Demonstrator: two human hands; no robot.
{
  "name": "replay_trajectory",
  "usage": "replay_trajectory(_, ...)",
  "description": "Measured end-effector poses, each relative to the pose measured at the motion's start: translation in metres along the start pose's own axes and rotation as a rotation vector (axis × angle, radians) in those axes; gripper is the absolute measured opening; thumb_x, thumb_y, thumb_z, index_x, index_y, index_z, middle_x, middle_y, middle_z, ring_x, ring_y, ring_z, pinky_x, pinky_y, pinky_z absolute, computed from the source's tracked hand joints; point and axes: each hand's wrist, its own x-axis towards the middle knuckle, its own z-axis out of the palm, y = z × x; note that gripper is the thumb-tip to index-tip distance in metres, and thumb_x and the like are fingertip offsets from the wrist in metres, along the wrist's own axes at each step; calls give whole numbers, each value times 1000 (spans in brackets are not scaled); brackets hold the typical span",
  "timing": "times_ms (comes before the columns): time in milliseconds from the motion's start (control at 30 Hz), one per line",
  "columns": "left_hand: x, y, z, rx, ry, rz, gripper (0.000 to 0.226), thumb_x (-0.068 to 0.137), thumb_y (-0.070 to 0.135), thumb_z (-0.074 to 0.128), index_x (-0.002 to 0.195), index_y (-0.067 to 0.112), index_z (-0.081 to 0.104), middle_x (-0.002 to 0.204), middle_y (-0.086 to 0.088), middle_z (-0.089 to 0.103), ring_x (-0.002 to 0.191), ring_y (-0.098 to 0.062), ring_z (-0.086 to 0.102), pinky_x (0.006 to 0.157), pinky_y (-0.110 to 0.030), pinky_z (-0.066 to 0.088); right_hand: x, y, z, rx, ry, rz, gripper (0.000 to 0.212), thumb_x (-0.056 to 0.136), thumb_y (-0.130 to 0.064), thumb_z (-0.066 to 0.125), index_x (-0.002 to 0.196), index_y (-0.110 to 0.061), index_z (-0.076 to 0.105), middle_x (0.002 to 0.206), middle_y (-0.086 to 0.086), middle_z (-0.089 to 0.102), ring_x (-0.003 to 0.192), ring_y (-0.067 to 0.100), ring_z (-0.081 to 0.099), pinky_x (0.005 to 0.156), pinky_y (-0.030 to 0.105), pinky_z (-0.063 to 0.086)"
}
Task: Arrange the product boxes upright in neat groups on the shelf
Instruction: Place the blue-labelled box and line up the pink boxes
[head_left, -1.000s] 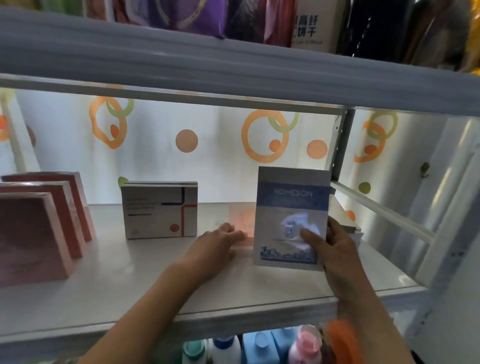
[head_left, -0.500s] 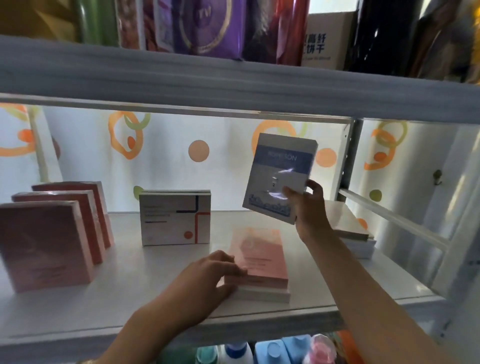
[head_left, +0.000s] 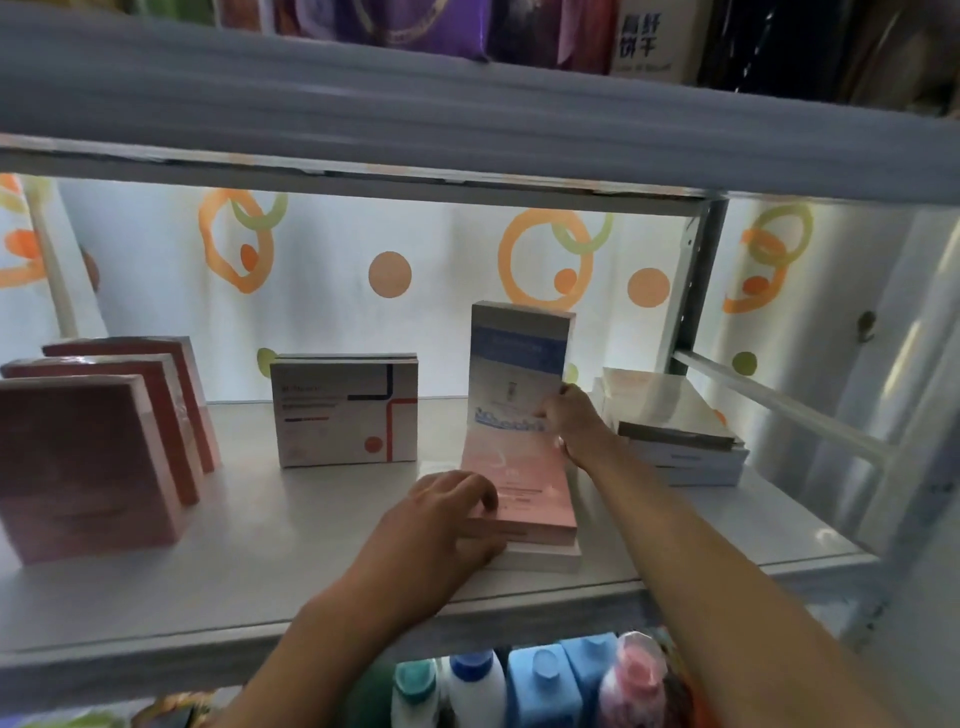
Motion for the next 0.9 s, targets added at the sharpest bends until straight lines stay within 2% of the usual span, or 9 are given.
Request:
replay_trajectory(167,3,1,3,6,7,-19,63,83,57,60,139,42,36,147,19,34,129,-7,38,105,-29,39,-29,-11,2,-138,-12,-42,10,97,-12,43,100,-12,53,97,12,65,87,28,66,68,35,56)
replay_trajectory(267,6,1,5,7,5,-38,67,83,60,58,142,42,32,151,17,29,133,-11,36,109,-34,38,-38,-10,-6,-135,6,-1,20,98,-13,47,116,-5,47,97,8,63,76,18,61,54,24,48)
replay_trajectory(367,8,-1,11,-10,2,-95,80,83,59,60,148,39,18,159,12,15,143,-15,22,115,-38,28,-54,-4,-11,-207,76,-8,37,97,-9,49,132,1,42,119,12,59,97,27,61,70,29,48)
replay_trajectory(433,6,-2,15,-47,-14,-162,96,81,60,61,151,34,1,161,10,2,148,-16,7,119,-40,19,-69,5,-14,-237,131,-29,43,97,-13,50,136,-1,40,118,8,57,99,25,60,70,28,49)
replay_trajectory(500,3,-3,17,-86,14,-197,99,77,63,63,150,32,2,159,6,15,145,-17,18,117,-40,25,-88,9,-15,-193,137,-25,38,98,-23,52,130,-3,49,105,3,59,84,17,60,59,25,47)
replay_trajectory(567,2,-2,19,-115,33,-221,93,77,62,64,148,30,14,149,5,34,136,-17,34,112,-38,34,-101,10,-17,-185,122,-11,29,99,-33,53,101,-5,60,91,6,65,77,20,63,58,29,51)
replay_trajectory(633,4,-2,20,-74,9,-241,82,78,65,60,144,32,24,143,1,43,131,-21,40,107,-41,39,-113,7,-19,-222,74,-3,28,97,-39,54,88,-14,60,84,1,65,74,17,64,58,25,49)
replay_trajectory(733,6,-4,23,-48,-6,-254,71,78,66,58,136,33,35,137,-2,49,124,-25,47,101,-43,45,-128,9,-17,-283,30,-66,15,95,-35,59,103,-22,61,91,-6,63,78,13,63,57,15,46)
replay_trajectory(900,2,0,22,-188,66,-189,75,80,47,69,143,33,31,145,1,42,129,-18,45,106,-39,43,-145,17,-12,-217,172,-242,30,99,-32,52,125,-19,60,113,-2,65,83,13,62,61,13,48)
